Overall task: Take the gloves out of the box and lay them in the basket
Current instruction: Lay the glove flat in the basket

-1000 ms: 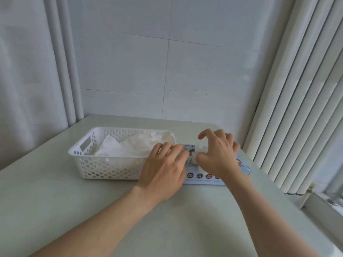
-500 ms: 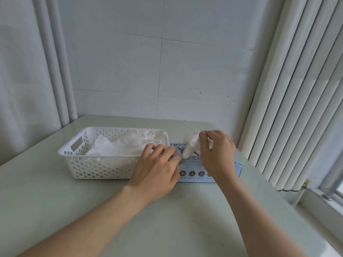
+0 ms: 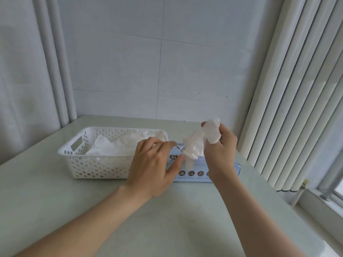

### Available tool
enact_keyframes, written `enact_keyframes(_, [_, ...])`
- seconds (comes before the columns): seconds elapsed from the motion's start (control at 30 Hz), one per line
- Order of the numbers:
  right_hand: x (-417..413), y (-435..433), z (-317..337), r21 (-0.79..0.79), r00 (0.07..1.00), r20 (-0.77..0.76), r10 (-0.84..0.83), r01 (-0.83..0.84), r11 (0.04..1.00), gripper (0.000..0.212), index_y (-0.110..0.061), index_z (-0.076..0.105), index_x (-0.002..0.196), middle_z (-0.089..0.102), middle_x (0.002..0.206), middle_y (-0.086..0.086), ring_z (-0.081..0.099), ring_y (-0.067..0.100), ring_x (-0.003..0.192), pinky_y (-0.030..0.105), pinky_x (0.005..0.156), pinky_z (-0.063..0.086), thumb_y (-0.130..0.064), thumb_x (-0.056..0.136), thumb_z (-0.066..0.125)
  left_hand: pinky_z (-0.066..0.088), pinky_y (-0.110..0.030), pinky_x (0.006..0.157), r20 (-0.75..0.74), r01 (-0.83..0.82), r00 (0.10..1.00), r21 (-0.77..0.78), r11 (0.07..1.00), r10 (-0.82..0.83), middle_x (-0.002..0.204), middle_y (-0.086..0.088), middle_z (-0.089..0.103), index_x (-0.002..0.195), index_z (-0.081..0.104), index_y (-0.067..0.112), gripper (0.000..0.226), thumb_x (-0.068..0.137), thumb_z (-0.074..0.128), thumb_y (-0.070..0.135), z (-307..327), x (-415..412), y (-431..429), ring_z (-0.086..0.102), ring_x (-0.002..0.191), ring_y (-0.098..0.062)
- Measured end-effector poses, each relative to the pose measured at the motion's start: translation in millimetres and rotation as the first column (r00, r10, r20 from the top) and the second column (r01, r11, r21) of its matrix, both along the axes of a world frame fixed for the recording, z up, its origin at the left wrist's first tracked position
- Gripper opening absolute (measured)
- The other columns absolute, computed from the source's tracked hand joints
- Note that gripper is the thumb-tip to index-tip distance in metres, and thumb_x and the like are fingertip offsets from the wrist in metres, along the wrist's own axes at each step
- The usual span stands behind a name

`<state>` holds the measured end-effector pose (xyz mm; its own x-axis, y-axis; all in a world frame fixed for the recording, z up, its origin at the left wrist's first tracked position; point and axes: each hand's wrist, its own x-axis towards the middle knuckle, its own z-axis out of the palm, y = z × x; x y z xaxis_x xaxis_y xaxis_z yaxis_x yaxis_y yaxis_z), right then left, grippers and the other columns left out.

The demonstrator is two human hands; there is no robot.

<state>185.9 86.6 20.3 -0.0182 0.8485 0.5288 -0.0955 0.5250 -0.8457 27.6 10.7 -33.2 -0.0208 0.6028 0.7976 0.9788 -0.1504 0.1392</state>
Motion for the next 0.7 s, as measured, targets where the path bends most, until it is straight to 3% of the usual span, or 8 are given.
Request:
enact_keyframes(0.1, [-3,-1,2,-0.187,0.983,0.045,0.176,-0.165,0.968,0.023,-0.004,0.048,0.075,0.038,0.068,0.003,0.035,0.019,0.064,0.028,0.056,0.036,-0.004,0.098,0.049,0.037,-0.036,0.107,0.127,0.091,0.988,-0.030,0.995,-0.086,0.119,0.008,0.072,0.141,0.060,0.014,0.059,0.102,0.044,0.054,5,1,-3,0.057,0.117,-0.015])
enact_keyframes(0.17, [-7,-2,2,-0.328,0.955,0.062,0.289,-0.254,0.910,0.023,-0.013,0.040,0.068,0.035,0.071,0.004,0.035,0.020,0.063,0.028,0.054,0.036,-0.015,0.088,0.050,0.030,-0.026,0.112,0.202,0.202,0.960,-0.025,0.979,-0.193,0.128,0.013,0.067,0.149,0.053,0.016,0.057,0.101,0.049,0.046,7,2,-4,0.052,0.122,-0.008])
enact_keyframes(0.27, [-11,-5,-2,-0.375,0.942,-0.011,0.335,-0.315,0.872,0.015,-0.026,0.043,0.071,0.039,0.070,0.001,0.040,0.022,0.065,0.031,0.060,0.041,-0.034,0.071,0.056,0.029,-0.017,0.109,0.260,0.295,0.923,-0.007,0.955,-0.283,0.125,0.020,0.063,0.143,0.056,0.020,0.051,0.094,0.063,0.028,9,2,-4,0.054,0.117,-0.003])
enact_keyframes(0.33, [-10,-6,-4,-0.332,0.954,0.051,0.295,-0.263,0.906,0.017,-0.023,0.045,0.078,0.042,0.067,-0.001,0.042,0.024,0.065,0.035,0.062,0.044,-0.037,0.081,0.056,0.036,-0.021,0.101,0.259,0.295,0.919,0.047,0.954,-0.297,0.116,0.019,0.066,0.130,0.064,0.022,0.038,0.092,0.067,0.019,12,1,-4,0.058,0.105,-0.003])
enact_keyframes(0.43, [-9,-6,-3,-0.288,0.953,0.087,0.291,-0.256,0.923,0.022,-0.021,0.048,0.079,0.042,0.075,0.007,0.042,0.024,0.070,0.032,0.059,0.039,-0.022,0.101,0.048,0.041,-0.020,0.088,0.264,0.281,0.915,0.122,0.952,-0.304,0.096,0.020,0.067,0.112,0.070,0.021,0.017,0.097,0.069,0.012,18,0,-5,0.061,0.091,-0.003])
enact_keyframes(0.5, [-7,-10,1,-0.267,0.947,0.055,0.316,-0.291,0.919,0.019,-0.010,0.045,0.082,0.045,0.079,0.008,0.042,0.029,0.073,0.031,0.058,0.037,-0.020,0.097,0.046,0.046,-0.020,0.078,0.325,0.280,0.892,0.148,0.948,-0.314,0.084,0.016,0.069,0.103,0.072,0.020,0.010,0.101,0.067,0.012,22,-1,-7,0.065,0.080,-0.007])
enact_keyframes(0.6, [-6,-18,6,-0.260,0.948,0.018,0.317,-0.301,0.917,0.027,-0.006,0.039,0.089,0.046,0.091,0.003,0.039,0.028,0.078,0.031,0.056,0.032,-0.031,0.084,0.045,0.051,-0.029,0.059,0.558,0.349,0.754,0.106,0.931,-0.346,0.078,0.004,0.072,0.100,0.073,0.020,0.020,0.109,0.055,0.022,30,-2,-11,0.065,0.057,-0.017])
enact_keyframes(0.7, [-6,-21,8,-0.334,0.946,-0.061,0.318,-0.320,0.887,0.018,-0.017,0.049,0.082,0.050,0.090,0.004,0.046,0.026,0.076,0.033,0.059,0.035,-0.027,0.097,0.048,0.046,-0.022,0.051,0.661,0.427,0.669,0.031,0.904,-0.339,0.079,0.003,0.073,0.102,0.073,0.019,0.024,0.108,0.055,0.035,38,3,-15,0.065,0.048,-0.022])
